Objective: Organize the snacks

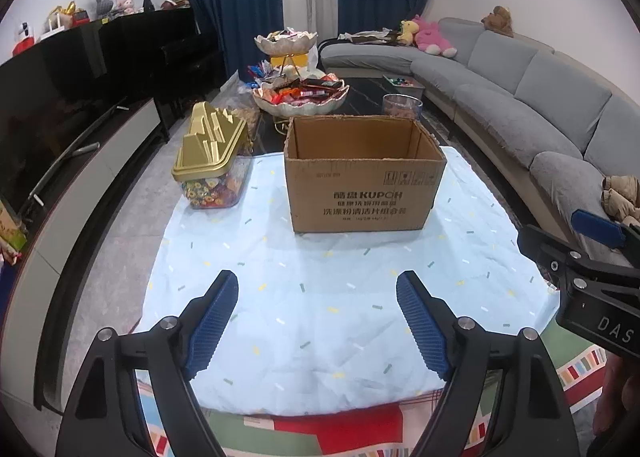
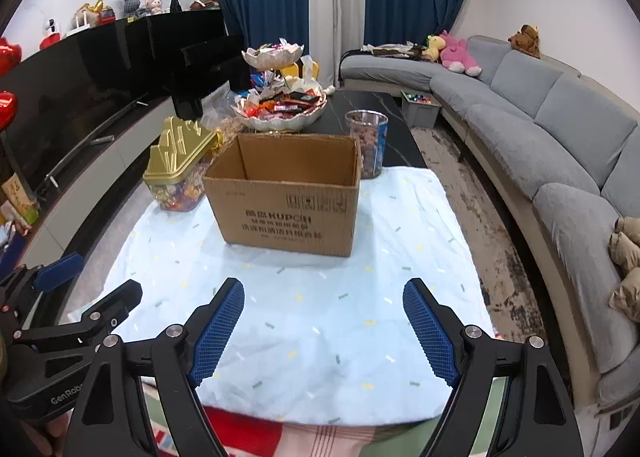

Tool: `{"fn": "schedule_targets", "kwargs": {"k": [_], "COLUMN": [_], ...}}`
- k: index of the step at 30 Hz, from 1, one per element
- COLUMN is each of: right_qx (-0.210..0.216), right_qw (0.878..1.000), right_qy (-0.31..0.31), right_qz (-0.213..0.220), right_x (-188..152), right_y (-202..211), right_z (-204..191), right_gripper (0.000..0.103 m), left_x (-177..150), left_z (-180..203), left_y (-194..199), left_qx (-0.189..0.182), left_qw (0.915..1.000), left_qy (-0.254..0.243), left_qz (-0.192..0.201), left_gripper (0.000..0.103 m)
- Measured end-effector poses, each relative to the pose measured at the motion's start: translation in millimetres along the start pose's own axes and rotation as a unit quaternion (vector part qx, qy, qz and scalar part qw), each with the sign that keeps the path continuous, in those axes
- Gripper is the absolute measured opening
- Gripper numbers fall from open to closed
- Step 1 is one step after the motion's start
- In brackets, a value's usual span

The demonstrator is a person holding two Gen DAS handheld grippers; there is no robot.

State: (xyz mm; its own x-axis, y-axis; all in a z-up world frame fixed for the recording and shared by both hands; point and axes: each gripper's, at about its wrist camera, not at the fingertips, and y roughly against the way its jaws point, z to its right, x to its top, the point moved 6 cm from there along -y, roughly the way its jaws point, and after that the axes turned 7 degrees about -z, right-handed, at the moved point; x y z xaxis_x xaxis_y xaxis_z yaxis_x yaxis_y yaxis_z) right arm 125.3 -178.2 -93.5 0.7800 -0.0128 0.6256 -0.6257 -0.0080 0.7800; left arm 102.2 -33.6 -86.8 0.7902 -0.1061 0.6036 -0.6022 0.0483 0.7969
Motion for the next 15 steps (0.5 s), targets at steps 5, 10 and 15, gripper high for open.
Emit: {"fn": "schedule_targets", "kwargs": {"k": [5,10,15], "right_qx": [-0.007,-0.012,-0.018], "right_qw": [1.000,1.000,1.000], "right_qy": [0.009,0.014,0.011], "right_qz": [0.001,0.003,0.006], "right_x": [-4,-5,-4], "right_y": [7,11,14], "right_z": [-2,-4,-3], "right_gripper": [0.082,0.082,0.082], "left_x": [-9,-13,-13], "left_z": [-2,-6,-6], "left_y": [4,7,10], "left_qx": [-0.006,-0.005,-0.005], "left_qw": [0.9999,0.9998,0.9998], "left_qy": [0.010,0.017,0.018], "left_qz": [-0.010,-0.010,-0.005], "left_gripper": [0.082,0.082,0.082]}}
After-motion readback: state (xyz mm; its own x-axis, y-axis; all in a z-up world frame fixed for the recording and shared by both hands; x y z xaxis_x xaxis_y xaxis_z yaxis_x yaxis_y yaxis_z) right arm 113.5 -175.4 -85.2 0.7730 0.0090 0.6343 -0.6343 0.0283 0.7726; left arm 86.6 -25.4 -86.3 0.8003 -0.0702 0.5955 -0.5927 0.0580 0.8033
